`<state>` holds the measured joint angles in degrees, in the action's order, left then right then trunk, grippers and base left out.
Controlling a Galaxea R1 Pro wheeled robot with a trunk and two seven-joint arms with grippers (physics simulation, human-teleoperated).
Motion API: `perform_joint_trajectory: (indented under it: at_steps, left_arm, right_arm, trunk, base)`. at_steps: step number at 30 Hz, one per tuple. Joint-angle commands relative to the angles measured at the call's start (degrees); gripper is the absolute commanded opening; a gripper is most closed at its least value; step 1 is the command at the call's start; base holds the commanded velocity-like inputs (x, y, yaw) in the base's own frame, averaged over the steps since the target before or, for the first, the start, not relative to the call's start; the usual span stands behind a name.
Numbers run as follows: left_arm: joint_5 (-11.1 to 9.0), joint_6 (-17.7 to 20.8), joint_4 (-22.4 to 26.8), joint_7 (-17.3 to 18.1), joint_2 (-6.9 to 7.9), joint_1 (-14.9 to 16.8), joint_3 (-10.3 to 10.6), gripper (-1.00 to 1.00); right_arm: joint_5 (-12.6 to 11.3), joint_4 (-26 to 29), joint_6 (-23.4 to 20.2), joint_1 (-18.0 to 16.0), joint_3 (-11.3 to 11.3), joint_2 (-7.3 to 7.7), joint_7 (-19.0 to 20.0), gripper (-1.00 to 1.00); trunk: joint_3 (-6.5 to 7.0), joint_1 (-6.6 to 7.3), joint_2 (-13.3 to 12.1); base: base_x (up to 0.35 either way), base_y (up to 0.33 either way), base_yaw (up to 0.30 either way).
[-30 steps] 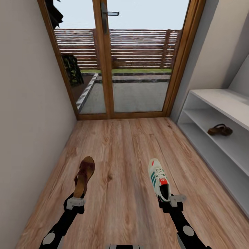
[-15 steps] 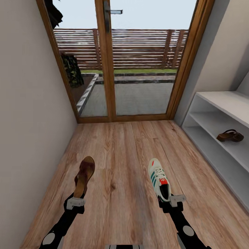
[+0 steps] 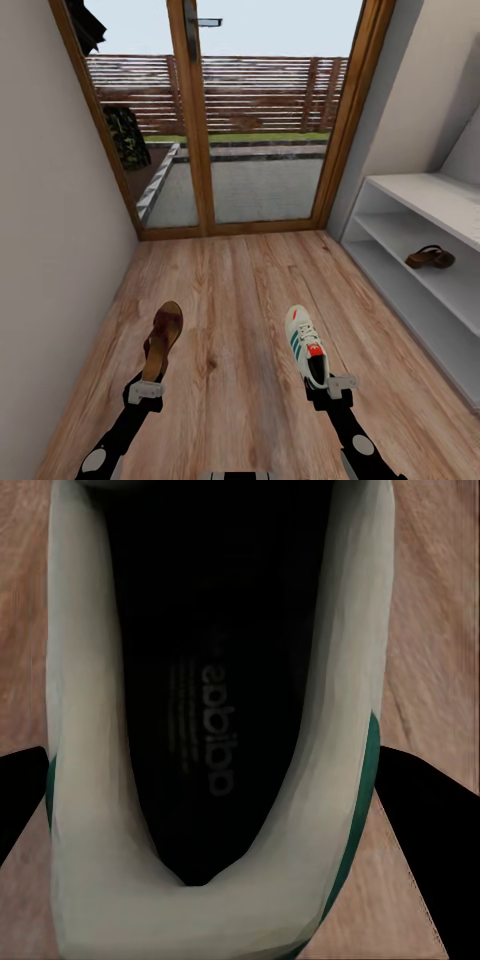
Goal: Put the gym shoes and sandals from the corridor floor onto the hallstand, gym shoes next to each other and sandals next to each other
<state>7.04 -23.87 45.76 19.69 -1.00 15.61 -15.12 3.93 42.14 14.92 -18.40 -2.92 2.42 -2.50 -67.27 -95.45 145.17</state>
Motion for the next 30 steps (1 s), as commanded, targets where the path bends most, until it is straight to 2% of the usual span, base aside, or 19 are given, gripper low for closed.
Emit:
perform_joint_trajectory:
  at_steps: [1, 30]
  left_arm:
    - [0.8, -0.3, 0.0, 0.3, -0.09, 0.0, -0.4, -1.00]
    - [0.8, -0.3, 0.0, 0.3, -0.10, 0.0, -0.4, -1.00]
  right_arm:
    - [0.4, 0.0, 0.1, 0.0, -0.2, 0.04, -0.3, -1.00]
    - [0.3, 0.0, 0.1, 0.0, -0.2, 0.04, -0.3, -1.00]
  trunk:
    - [-0.04, 0.01, 0.0]
    - [0.19, 0.01, 0.0]
  base:
    - [0.004, 0.002, -0.238]
    - [0.001, 0.000, -0.272]
